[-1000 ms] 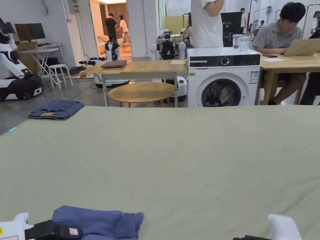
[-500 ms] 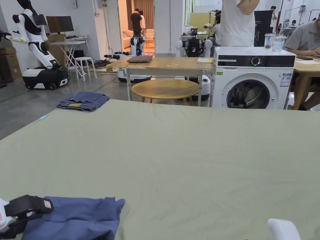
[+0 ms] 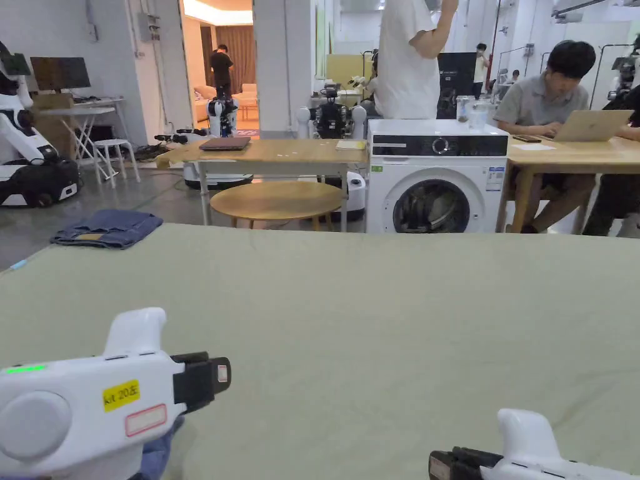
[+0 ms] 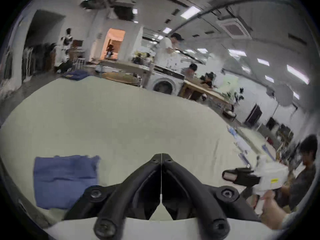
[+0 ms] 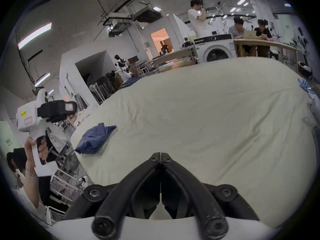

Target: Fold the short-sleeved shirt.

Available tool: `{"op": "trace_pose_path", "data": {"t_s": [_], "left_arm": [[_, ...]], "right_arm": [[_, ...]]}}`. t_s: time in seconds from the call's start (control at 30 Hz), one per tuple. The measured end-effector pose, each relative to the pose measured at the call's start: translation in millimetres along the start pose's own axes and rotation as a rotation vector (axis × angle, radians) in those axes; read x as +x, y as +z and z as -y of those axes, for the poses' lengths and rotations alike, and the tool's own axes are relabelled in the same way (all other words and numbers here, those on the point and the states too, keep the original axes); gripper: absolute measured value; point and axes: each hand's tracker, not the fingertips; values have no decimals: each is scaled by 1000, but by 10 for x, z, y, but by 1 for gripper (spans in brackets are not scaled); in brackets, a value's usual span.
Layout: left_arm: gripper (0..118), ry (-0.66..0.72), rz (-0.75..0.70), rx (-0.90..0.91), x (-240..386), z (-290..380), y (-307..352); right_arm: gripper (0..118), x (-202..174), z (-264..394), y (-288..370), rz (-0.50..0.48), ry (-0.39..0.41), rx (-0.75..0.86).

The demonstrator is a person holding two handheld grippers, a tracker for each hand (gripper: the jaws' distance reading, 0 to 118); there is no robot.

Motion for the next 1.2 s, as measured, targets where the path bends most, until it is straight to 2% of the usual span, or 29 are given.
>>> {"op": "trace_pose_path", "data": {"t_s": [0.13,0.27,0.4,0.53,0.6,0.77,0.97,1.2], "left_arm": [[0,-54,15,-33,483,259,-432],[0,-97,9,-13,864,310,-564],[0,-209,-89,108,1101,239,-483],[0,-236,-186,287,1209,207,-283],[0,-265,-204,384,1262,224,-167],[0,-402,-243,484,1382,323,-14],[0,-316,-258,513,1275,304,70],[0,-290,-286,514,1218,337,72]], "right_arm": [[0,104,-70,328,74,21,76],[0,213,-169,637,175,62,155],[0,242,-282,881,271,114,254],[0,174,-334,979,367,167,388],[0,108,-352,965,385,191,438],[0,-46,-323,931,429,267,539],[0,-92,-335,908,420,264,570],[0,-114,-357,886,410,250,573]]}}
